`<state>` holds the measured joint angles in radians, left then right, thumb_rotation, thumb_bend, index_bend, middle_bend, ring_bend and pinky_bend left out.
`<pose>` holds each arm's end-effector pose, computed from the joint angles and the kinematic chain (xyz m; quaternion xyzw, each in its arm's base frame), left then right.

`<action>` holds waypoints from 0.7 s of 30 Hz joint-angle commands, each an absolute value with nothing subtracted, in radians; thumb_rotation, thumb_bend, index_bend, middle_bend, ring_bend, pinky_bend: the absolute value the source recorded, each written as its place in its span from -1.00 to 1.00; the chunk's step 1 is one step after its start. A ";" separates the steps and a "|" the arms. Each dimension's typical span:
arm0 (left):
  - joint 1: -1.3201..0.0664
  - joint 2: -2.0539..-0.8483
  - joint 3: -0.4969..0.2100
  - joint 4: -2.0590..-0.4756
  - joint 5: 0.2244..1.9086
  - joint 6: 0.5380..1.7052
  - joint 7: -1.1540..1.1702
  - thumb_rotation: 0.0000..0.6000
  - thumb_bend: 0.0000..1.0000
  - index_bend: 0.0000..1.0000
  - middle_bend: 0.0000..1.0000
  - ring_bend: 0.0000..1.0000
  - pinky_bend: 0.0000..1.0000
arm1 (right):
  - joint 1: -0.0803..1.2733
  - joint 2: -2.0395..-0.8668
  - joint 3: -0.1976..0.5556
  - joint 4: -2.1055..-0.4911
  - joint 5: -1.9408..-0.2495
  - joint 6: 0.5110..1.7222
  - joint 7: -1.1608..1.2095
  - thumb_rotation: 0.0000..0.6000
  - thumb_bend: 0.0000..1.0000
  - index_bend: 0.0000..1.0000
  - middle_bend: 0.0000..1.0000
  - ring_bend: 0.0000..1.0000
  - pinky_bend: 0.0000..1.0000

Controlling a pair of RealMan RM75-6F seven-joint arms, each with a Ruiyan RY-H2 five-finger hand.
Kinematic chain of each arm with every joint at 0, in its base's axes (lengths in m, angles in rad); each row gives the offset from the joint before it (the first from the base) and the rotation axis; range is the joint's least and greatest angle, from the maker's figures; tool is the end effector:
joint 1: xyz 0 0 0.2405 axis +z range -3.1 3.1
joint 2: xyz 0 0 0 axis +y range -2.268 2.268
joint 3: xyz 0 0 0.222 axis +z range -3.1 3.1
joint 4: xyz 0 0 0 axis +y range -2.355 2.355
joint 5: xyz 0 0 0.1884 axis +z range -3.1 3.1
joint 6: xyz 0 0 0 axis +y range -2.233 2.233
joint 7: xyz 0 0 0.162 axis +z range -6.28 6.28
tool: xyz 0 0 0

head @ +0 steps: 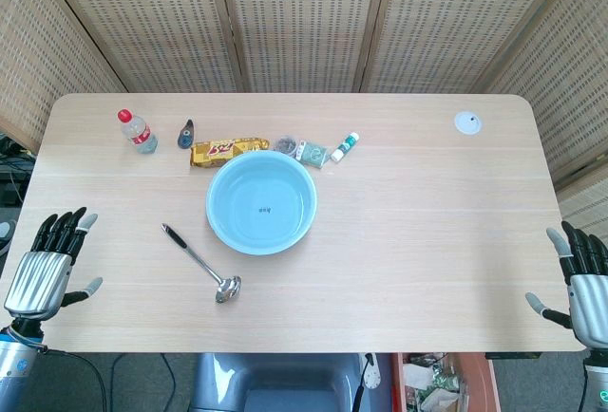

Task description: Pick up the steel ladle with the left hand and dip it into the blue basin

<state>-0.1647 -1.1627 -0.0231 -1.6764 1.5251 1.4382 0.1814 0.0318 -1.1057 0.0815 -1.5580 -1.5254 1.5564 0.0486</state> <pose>-0.2410 0.2075 0.1339 -0.6491 -0.3529 -0.3743 0.5604 -0.2807 -0.1858 0.1864 0.5739 -0.3609 0.4045 0.6138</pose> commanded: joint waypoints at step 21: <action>-0.380 -1.283 -0.072 -1.233 1.601 1.240 -0.076 1.00 -0.56 -1.00 0.03 -0.22 -0.45 | 0.043 -1.115 0.086 -1.569 -1.504 1.534 0.012 1.00 -1.00 -1.00 -1.00 -1.00 -1.00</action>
